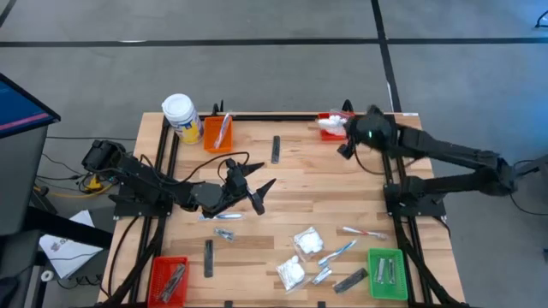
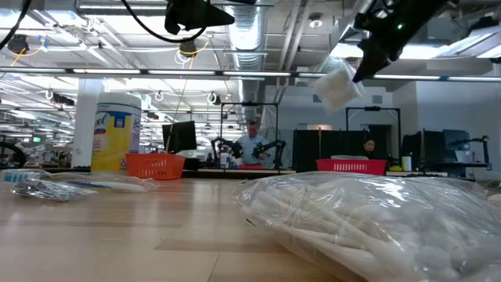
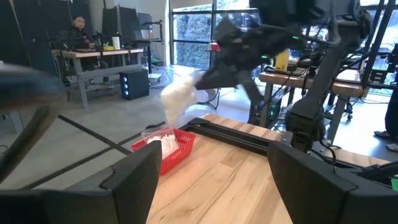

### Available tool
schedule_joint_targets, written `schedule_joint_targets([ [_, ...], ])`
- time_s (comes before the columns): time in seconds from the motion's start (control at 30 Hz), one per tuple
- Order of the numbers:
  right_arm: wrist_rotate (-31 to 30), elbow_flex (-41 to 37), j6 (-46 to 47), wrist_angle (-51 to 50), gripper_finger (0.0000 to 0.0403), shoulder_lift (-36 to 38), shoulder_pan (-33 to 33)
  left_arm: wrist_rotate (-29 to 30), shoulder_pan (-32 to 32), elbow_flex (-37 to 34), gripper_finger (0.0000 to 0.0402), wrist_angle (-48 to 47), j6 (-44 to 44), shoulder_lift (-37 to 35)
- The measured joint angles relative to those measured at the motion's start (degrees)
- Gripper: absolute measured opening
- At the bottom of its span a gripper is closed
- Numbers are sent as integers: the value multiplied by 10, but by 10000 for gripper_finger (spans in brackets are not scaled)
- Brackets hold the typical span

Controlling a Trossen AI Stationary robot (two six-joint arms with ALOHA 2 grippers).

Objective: Pick & Place Travel size toiletries
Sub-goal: Stack the top cotton pack on top of the cotton pack in the red bin

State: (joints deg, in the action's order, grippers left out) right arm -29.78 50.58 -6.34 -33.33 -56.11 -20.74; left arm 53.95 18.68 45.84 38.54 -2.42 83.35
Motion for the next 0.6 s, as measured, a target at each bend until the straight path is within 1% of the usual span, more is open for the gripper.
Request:
schedule_joint_targets([
  [0.13, 108, 38, -67, -13, 0, -34, -119, -4, 0, 0, 285, 0, 0, 0],
  [0.27, 160, 81, -104, -62, 0, -89, -213, -6, 0, 0, 285, 0, 0, 0],
  [0.33, 177, 103, -120, -100, 0, -124, -247, -8, 0, 0, 285, 0, 0, 0],
  [0.43, 179, 132, -136, -152, 0, -179, -279, -7, 0, 0, 285, 0, 0, 0],
  [0.6, 180, 148, -140, -175, 0, -239, -291, -7, 0, 0, 285, 0, 0, 0],
])
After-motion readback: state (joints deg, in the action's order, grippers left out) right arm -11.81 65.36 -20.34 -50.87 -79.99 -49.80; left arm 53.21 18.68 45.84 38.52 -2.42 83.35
